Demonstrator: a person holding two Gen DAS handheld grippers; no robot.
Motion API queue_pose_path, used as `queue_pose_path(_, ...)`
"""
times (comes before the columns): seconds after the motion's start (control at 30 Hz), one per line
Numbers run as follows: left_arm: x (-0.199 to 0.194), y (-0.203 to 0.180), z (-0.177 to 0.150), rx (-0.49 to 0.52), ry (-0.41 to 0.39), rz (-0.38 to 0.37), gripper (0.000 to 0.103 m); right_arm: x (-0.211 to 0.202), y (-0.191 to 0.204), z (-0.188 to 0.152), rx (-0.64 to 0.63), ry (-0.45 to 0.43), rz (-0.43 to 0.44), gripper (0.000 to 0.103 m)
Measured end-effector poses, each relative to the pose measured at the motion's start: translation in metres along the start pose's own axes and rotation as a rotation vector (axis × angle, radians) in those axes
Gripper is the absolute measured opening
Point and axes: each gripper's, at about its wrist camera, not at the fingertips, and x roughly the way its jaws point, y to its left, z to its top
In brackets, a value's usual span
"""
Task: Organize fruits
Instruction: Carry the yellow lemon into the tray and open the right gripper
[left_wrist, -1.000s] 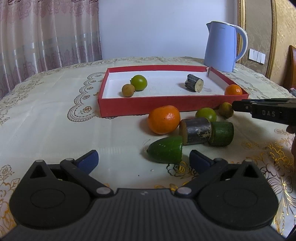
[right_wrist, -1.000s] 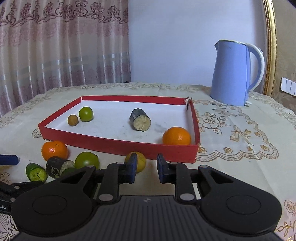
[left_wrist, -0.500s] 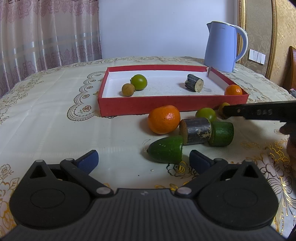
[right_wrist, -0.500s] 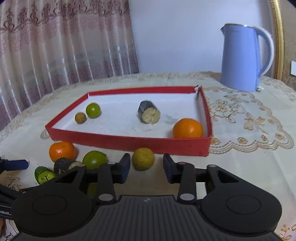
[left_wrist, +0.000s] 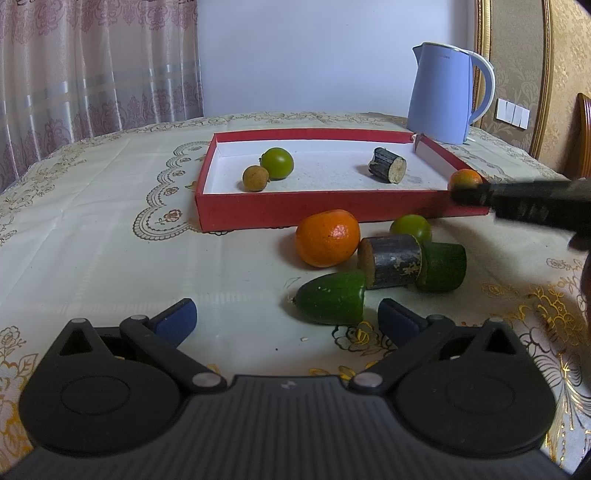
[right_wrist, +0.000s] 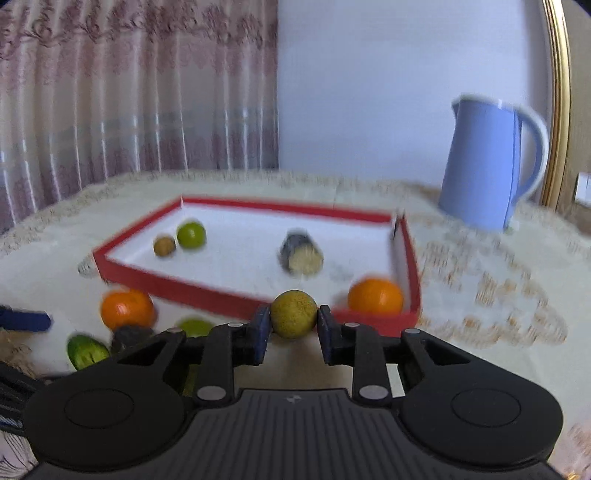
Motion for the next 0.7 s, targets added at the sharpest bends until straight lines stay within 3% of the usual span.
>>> queue_pose_path(0.13,0.000,0.000,0.000,-0.001,0.000,-0.001,0.103,0.003,0.000,0.021,-0.028,-0.050,-0.043,0.027)
queue_pose_path(0.37,0.000,0.001,0.000,-0.004,0.001,-0.004,0.103,0.065,-0.006,0.036,-0.006,0.088,-0.054,0.027)
queue_pose_path(0.7,0.001,0.001,0.000,-0.004,0.000,-0.014,0.103,0.088,-0.001,0.029,-0.021,0.163,-0.062,0.027)
